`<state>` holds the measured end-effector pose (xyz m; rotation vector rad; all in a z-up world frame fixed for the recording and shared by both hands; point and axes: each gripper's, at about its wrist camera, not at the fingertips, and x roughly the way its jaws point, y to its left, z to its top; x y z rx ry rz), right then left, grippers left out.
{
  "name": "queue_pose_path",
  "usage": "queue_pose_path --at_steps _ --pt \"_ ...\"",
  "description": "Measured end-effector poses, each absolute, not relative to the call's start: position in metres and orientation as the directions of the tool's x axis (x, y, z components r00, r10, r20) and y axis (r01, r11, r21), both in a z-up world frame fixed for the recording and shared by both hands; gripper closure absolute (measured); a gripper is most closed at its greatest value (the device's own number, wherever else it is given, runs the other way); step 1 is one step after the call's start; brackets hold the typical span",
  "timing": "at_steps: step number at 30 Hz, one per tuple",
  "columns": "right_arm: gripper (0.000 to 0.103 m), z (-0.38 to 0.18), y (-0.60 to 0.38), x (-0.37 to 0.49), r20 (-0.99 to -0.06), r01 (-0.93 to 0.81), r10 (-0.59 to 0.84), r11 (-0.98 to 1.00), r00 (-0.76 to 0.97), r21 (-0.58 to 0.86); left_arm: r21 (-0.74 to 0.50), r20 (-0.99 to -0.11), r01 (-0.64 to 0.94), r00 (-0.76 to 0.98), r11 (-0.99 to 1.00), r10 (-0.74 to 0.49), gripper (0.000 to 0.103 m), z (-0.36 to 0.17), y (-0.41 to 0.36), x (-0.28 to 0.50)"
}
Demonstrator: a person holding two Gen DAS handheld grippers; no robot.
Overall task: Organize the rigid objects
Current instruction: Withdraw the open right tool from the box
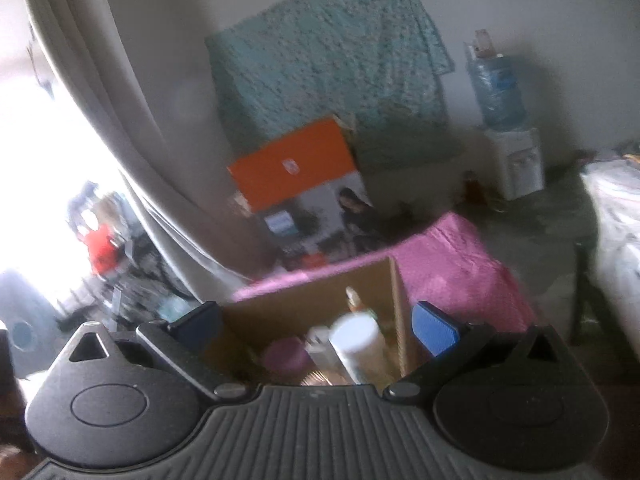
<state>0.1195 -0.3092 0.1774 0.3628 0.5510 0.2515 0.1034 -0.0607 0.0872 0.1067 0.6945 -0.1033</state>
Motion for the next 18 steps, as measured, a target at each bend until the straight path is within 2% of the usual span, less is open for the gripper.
queue_pose_path --at_steps 7,14,18 --pt "0.000 0.137 -0.271 0.113 -0.631 -0.065 0.199 0.971 0.750 0.229 0.080 -0.687 0.098 0.726 0.992 -0.016 0.000 0.058 -0.059 0.100" --pt "0.000 0.129 -0.238 0.115 -0.672 -0.072 0.131 0.991 0.729 0.115 0.015 -0.692 0.020 0.722 1.000 -0.004 0.000 0.058 -0.040 0.097" --pt "0.000 0.126 -0.224 0.120 -0.694 -0.081 0.127 0.992 0.709 0.099 -0.005 -0.706 0.010 0.708 1.000 -0.011 0.000 0.054 -0.032 0.101"
